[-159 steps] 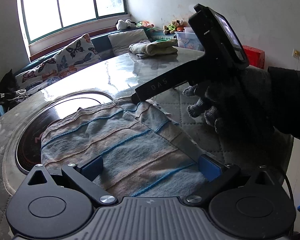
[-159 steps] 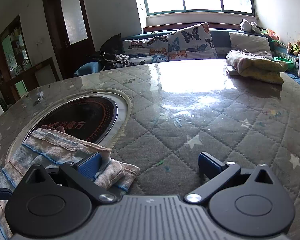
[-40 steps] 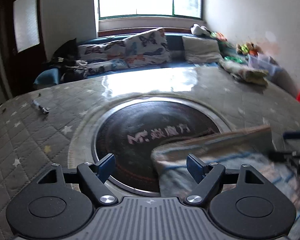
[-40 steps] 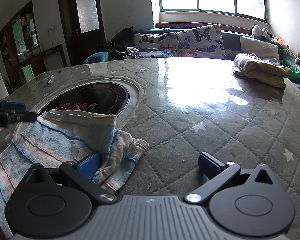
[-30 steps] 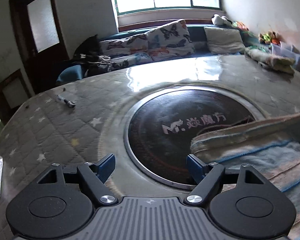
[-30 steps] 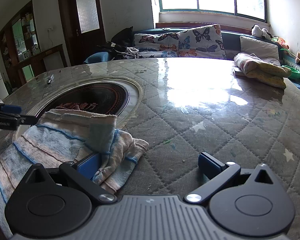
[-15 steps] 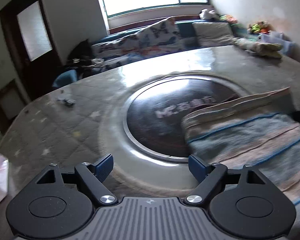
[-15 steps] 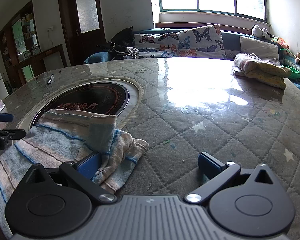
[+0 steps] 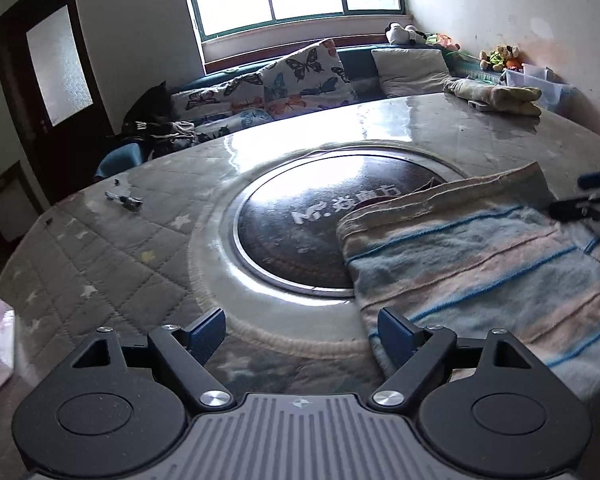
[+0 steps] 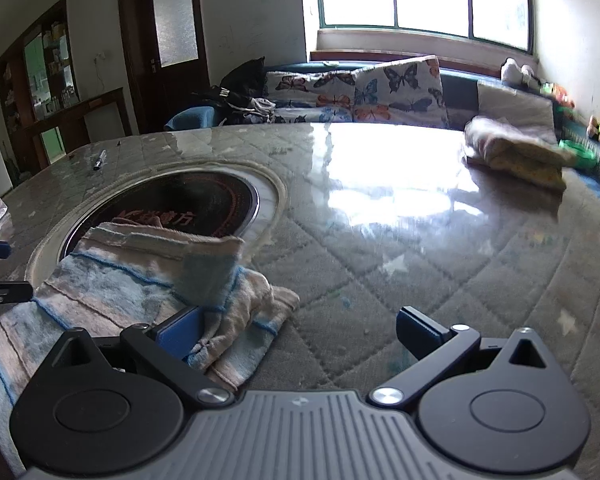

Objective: Fold clothes

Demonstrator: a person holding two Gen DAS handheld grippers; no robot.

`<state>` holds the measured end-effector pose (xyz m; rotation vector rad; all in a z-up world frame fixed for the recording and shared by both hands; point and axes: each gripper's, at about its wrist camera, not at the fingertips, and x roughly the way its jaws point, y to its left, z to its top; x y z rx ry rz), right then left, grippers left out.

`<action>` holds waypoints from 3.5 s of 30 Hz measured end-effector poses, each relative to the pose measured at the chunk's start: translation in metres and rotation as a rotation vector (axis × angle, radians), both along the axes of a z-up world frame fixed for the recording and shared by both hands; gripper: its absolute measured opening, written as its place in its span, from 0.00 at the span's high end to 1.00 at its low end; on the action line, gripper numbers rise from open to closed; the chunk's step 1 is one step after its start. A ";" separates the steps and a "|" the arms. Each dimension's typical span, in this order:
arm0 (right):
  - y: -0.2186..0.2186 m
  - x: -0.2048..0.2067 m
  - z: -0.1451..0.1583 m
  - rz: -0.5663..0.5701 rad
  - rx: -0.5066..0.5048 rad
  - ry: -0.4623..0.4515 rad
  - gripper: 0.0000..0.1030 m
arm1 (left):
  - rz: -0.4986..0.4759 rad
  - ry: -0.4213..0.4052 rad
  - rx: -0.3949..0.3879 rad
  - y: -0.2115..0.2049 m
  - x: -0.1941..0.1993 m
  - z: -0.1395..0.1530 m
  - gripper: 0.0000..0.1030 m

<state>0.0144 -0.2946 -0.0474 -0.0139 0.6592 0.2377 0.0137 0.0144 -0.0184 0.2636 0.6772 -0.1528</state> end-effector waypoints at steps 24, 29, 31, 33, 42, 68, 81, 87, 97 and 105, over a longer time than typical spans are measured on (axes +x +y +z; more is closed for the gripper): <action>0.099 -0.070 0.022 0.399 -0.195 -0.092 0.00 | -0.244 -0.018 0.015 -0.019 -0.063 -0.003 0.14; 0.112 -0.090 0.011 0.465 -0.256 -0.091 0.00 | -0.243 -0.011 0.009 -0.016 -0.069 -0.005 0.14; 0.113 -0.099 0.010 0.477 -0.275 -0.102 0.00 | -0.237 -0.021 -0.001 -0.013 -0.071 -0.001 0.14; 0.110 -0.102 0.015 0.475 -0.263 -0.109 0.00 | -0.230 -0.034 -0.013 -0.011 -0.072 0.004 0.14; 0.077 -0.104 0.032 0.336 -0.207 -0.127 0.00 | -0.145 -0.019 -0.019 0.004 -0.063 0.001 0.12; 0.026 -0.104 0.024 0.206 -0.155 -0.026 0.00 | -0.129 -0.020 -0.025 0.011 -0.064 0.006 0.12; 0.033 -0.043 0.024 0.104 -0.096 -0.045 0.00 | -0.067 0.002 -0.063 0.001 -0.020 0.006 0.11; 0.019 -0.017 0.013 0.019 -0.101 0.001 0.00 | -0.040 -0.006 -0.046 0.000 0.001 0.007 0.11; 0.019 0.023 0.015 -0.025 -0.080 -0.015 0.00 | -0.035 0.002 -0.020 -0.005 0.034 0.002 0.11; 0.009 0.028 0.010 -0.076 -0.067 0.002 0.00 | -0.004 0.008 -0.011 -0.002 0.055 0.000 0.11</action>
